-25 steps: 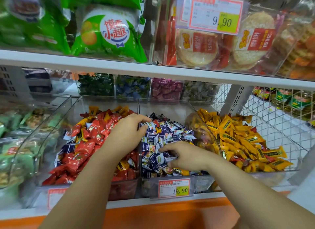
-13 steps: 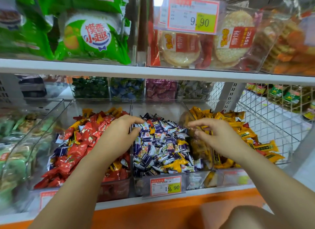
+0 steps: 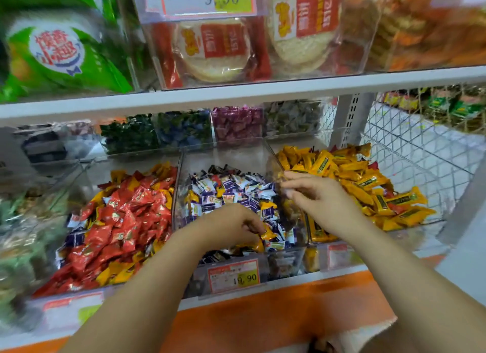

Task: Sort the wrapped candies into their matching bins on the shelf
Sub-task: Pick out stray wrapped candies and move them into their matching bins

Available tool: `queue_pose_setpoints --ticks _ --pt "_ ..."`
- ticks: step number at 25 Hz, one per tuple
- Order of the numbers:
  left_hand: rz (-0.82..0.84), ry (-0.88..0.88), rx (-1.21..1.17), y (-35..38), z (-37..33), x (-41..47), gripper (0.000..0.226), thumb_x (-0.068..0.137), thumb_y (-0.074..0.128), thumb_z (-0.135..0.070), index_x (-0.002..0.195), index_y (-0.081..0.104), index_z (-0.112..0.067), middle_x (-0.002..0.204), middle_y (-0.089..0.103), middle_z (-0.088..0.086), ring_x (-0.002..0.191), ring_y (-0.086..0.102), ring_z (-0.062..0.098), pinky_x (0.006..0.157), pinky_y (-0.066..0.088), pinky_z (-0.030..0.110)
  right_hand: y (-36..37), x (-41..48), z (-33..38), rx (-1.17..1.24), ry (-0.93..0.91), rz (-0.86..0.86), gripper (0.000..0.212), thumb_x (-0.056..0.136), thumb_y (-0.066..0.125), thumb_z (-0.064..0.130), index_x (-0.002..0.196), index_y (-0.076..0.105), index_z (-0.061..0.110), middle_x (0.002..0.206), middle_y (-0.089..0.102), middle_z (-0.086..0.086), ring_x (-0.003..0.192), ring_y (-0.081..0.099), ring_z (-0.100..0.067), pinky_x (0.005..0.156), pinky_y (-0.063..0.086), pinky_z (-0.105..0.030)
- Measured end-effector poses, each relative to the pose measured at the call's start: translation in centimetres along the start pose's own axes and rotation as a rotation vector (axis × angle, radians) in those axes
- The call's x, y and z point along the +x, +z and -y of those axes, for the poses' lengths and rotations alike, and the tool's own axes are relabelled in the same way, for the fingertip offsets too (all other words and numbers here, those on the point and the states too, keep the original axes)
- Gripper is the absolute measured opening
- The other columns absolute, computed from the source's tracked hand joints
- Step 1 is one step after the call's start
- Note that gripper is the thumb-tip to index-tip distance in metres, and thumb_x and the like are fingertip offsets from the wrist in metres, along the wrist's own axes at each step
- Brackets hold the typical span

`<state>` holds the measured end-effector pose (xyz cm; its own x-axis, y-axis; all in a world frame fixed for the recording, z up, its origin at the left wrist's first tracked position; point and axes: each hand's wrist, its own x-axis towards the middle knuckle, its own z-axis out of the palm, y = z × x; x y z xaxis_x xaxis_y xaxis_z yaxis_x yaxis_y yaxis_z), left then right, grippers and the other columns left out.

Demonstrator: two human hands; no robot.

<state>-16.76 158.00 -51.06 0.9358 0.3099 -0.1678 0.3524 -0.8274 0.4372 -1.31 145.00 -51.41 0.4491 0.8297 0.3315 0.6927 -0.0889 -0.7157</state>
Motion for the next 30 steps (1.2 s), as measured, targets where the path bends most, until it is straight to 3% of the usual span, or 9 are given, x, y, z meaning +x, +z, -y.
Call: queue_pose_setpoints --ticks 5,8,11,14,16,19,23,27,30 --pt "0.018 -0.015 0.115 0.5 0.8 1.2 0.006 0.087 0.064 -0.026 0.086 0.069 -0.022 0.085 0.060 -0.012 0.074 0.055 0.005 0.065 0.043 0.017 -0.4 0.2 -0.1 -0.009 -0.007 0.023 0.024 0.089 0.060 0.016 0.112 0.068 0.019 0.135 0.051 0.008 0.116 0.042 0.006 0.080 0.025 0.010" --pt "-0.174 -0.049 -0.052 -0.9 0.7 0.5 0.010 0.090 0.060 -0.027 0.080 0.061 -0.024 0.085 0.063 -0.012 0.078 0.060 0.006 0.070 0.048 0.021 -0.8 0.0 0.0 0.008 -0.010 0.047 0.025 0.088 0.061 0.017 0.112 0.067 0.021 0.136 0.050 0.011 0.118 0.042 0.006 0.078 0.027 0.010" --pt "-0.427 -0.089 -0.209 -1.7 0.2 0.4 0.011 0.094 0.052 -0.028 0.087 0.056 -0.022 0.084 0.061 -0.007 0.073 0.059 0.003 0.062 0.042 0.021 -1.2 -0.2 -0.1 0.020 -0.006 0.068 0.025 0.088 0.062 0.019 0.112 0.067 0.023 0.135 0.049 0.014 0.115 0.043 0.006 0.077 0.030 0.009" --pt "-0.523 -0.142 -0.283 -1.0 0.5 1.8 0.010 0.096 0.048 -0.024 0.087 0.051 -0.022 0.081 0.064 0.001 0.063 0.060 0.002 0.059 0.044 0.026 -1.4 -0.3 -0.2 0.035 -0.011 0.088 0.026 0.087 0.063 0.019 0.113 0.066 0.023 0.136 0.048 0.014 0.111 0.047 0.006 0.077 0.033 0.008" --pt "-0.481 -0.155 -0.194 -0.4 1.3 2.8 0.008 0.095 0.050 -0.021 0.088 0.052 -0.022 0.077 0.059 -0.001 0.063 0.055 0.009 0.058 0.042 0.025 -1.4 -0.4 -0.4 0.045 -0.011 0.100 0.027 0.087 0.063 0.020 0.113 0.066 0.024 0.136 0.047 0.015 0.108 0.049 0.007 0.078 0.035 0.007" --pt "-0.283 -0.125 -0.114 0.0 1.6 4.0 0.006 0.094 0.052 -0.022 0.099 0.055 -0.025 0.080 0.055 -0.009 0.060 0.050 -0.001 0.052 0.037 0.015 -1.5 -0.3 -0.5 0.053 -0.012 0.116 0.027 0.086 0.064 0.020 0.113 0.066 0.024 0.136 0.047 0.016 0.101 0.050 0.010 0.077 0.036 0.006" --pt "-0.066 -0.114 -0.058 -0.6 1.3 5.4 0.027 0.093 0.055 -0.022 0.120 0.058 -0.026 0.101 0.060 -0.008 0.083 0.064 0.015 0.073 0.054 0.030 -1.7 -0.2 -0.5 0.075 -0.007 0.136 0.027 0.086 0.064 0.020 0.113 0.066 0.026 0.136 0.047 0.017 0.102 0.051 0.011 0.078 0.037 0.005" --pt "-0.093 -0.082 -0.011 -1.1 1.1 6.7 0.046 0.092 0.050 -0.010 0.135 0.047 -0.027 0.093 0.065 0.003 0.079 0.062 0.022 0.075 0.051 0.037 -1.8 -0.1 -0.4 0.075 -0.003 0.136 0.026 0.086 0.065 0.020 0.111 0.066 0.028 0.134 0.047 0.020 0.097 0.050 0.015 0.076 0.037 0.005" --pt "-0.122 -0.040 0.124 -1.1 1.2 7.5 0.039 0.094 0.046 -0.010 0.127 0.055 -0.027 0.090 0.062 -0.002 0.072 0.058 0.015 0.071 0.048 0.031 -1.9 -0.1 -0.4 0.077 -0.005 0.138 0.027 0.086 0.064 0.020 0.112 0.065 0.027 0.135 0.047 0.019 0.096 0.049 0.016 0.074 0.036 0.006"
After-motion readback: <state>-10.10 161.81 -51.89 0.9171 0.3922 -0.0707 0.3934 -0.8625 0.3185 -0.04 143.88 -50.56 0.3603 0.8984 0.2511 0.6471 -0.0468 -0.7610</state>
